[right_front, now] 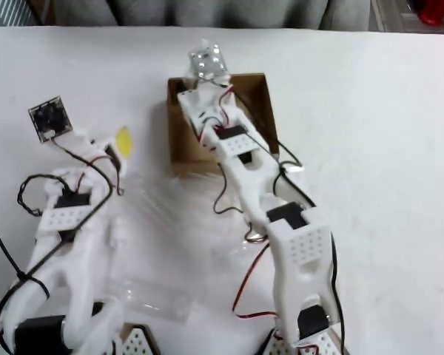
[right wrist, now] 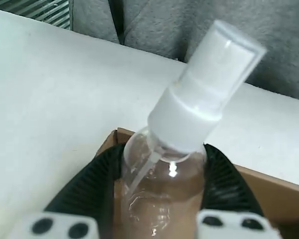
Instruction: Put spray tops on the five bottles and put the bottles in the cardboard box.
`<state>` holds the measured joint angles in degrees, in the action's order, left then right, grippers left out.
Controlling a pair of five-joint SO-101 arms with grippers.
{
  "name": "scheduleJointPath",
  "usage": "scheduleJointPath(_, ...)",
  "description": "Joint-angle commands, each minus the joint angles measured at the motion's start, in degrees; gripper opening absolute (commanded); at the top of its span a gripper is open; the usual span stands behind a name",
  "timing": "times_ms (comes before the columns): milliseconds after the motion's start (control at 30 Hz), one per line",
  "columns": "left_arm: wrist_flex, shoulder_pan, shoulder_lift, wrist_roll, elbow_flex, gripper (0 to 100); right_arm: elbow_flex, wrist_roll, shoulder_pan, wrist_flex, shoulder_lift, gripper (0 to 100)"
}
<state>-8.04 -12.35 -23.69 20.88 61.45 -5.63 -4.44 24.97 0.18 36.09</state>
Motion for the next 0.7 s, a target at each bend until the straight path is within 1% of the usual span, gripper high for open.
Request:
scheduleJointPath(0, 1.8, -0.7, -2.3, -0.6, -0.5, 25, -0.5, -0.9, 0.2, -1.1, -0.6, 13.3)
scheduleJointPath(333, 1.8, -0.7, -2.3, -0.6, -0.5, 25, -0.3, -0.9, 0.2, -1.1, -0.8, 13.1)
scheduleJointPath(533, 1.8, -0.7, -2.3, -0.6, -0.5, 25, 2.4, -1.0, 0.3, -1.1, -4.6, 13.3)
scheduleJointPath(667, 1.8, -0.7, -2.3, -0.6, -0.5, 25, 4.3, -1.8, 1.7, -1.1, -6.4, 13.4)
